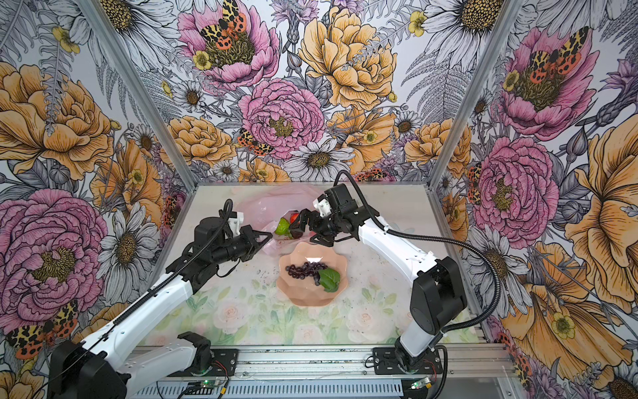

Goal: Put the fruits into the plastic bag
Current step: 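Raise the open right gripper out of the bag, then move the open right gripper over the plate above the grape bunch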

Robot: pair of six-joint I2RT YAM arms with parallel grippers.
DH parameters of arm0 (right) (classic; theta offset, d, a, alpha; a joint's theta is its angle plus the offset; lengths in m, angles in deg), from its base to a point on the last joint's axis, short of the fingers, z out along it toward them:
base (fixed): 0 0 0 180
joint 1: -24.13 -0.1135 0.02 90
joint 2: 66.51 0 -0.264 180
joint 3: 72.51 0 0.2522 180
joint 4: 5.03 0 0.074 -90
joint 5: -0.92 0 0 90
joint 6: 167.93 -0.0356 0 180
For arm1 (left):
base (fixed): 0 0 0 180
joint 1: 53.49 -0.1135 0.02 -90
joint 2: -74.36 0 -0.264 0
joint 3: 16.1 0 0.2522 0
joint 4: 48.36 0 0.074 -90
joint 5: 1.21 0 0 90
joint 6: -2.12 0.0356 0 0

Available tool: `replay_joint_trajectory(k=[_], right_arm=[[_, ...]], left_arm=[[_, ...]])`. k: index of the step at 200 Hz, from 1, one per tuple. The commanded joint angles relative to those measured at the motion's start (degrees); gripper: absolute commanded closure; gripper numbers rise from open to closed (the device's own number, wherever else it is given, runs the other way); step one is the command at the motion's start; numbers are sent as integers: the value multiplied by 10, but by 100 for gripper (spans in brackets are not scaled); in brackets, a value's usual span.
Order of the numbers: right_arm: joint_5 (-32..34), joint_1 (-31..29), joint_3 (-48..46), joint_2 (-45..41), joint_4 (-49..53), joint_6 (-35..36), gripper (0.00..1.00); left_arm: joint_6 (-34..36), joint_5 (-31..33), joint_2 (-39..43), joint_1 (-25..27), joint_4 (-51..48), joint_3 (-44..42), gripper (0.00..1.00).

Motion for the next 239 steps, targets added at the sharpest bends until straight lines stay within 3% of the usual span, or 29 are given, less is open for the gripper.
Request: replay_joint_trajectory(k=[1,94,177,239], right_arm=[[25,3,28,-26,23,36,0],[75,2,59,-44,103,157,0],[81,-1,70,-46,131,252,1],[128,-20,118,-28,210,350,0]], left_arm=[[-4,16,14,4,-5,-12,100],[-6,17,19,5,-7,-17,100],[-5,17,25,5,-10,-23,100],[-5,14,25,2,-8,-24,100]])
